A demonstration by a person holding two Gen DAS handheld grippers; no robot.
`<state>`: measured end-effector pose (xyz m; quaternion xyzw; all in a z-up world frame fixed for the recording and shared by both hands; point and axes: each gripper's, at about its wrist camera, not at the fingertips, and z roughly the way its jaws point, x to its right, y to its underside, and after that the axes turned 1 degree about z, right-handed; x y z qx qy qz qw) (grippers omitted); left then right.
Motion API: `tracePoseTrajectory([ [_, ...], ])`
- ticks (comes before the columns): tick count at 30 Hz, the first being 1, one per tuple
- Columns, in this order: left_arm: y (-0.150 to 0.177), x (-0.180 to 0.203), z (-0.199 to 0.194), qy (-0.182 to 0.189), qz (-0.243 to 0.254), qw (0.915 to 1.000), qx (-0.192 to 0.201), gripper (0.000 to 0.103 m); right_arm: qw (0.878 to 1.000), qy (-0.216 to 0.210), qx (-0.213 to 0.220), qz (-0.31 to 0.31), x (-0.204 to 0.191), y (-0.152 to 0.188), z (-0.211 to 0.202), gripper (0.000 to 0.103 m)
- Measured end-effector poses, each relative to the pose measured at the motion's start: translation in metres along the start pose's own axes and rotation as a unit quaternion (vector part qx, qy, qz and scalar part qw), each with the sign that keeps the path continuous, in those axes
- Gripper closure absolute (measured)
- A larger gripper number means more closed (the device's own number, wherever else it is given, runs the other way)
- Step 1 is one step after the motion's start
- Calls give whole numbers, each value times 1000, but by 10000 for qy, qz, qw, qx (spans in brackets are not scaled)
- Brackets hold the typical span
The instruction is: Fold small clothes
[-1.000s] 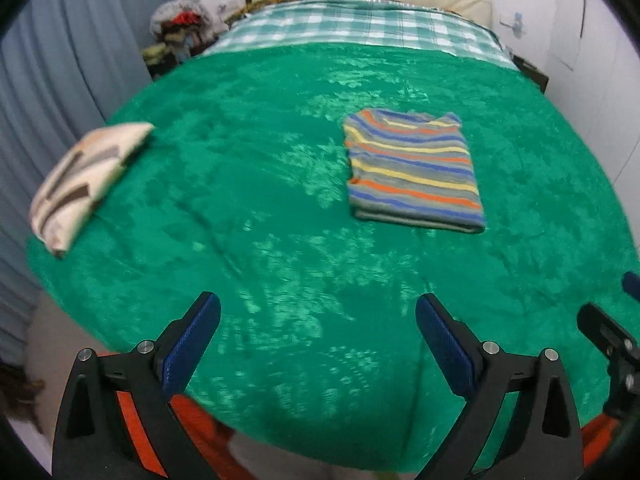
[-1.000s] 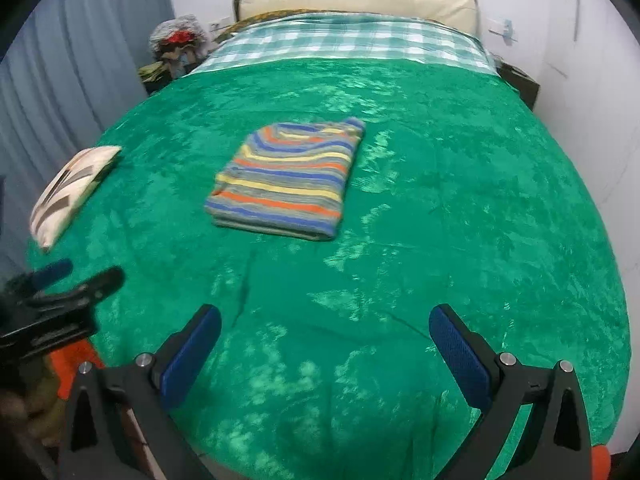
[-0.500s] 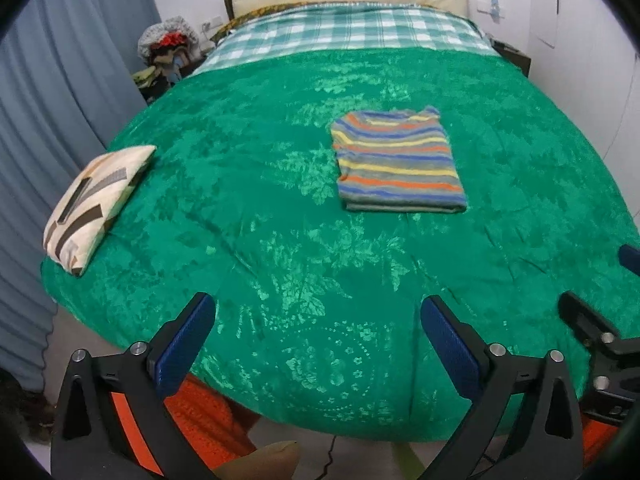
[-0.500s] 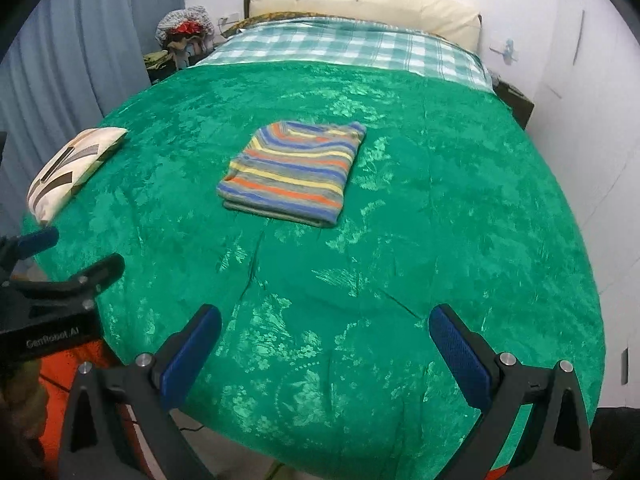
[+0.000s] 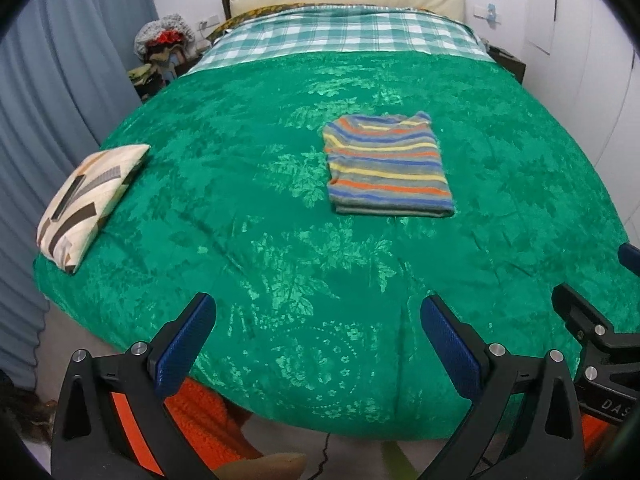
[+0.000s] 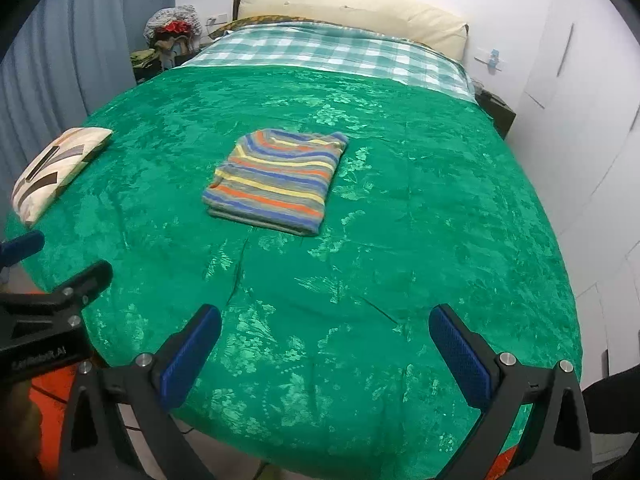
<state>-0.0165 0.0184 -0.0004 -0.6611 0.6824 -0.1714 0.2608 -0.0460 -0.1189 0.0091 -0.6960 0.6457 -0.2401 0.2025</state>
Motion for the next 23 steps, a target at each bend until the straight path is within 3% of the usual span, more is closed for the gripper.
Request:
tracePoseTrajectory([
  [16,1,3,-1,-16,75,10000,6,1,9999,21,-116,-95,-1,8,3,1],
  [23,4,9,-14,60,174,9993,332,1,10000,16,-62,-28,2,10,3,1],
])
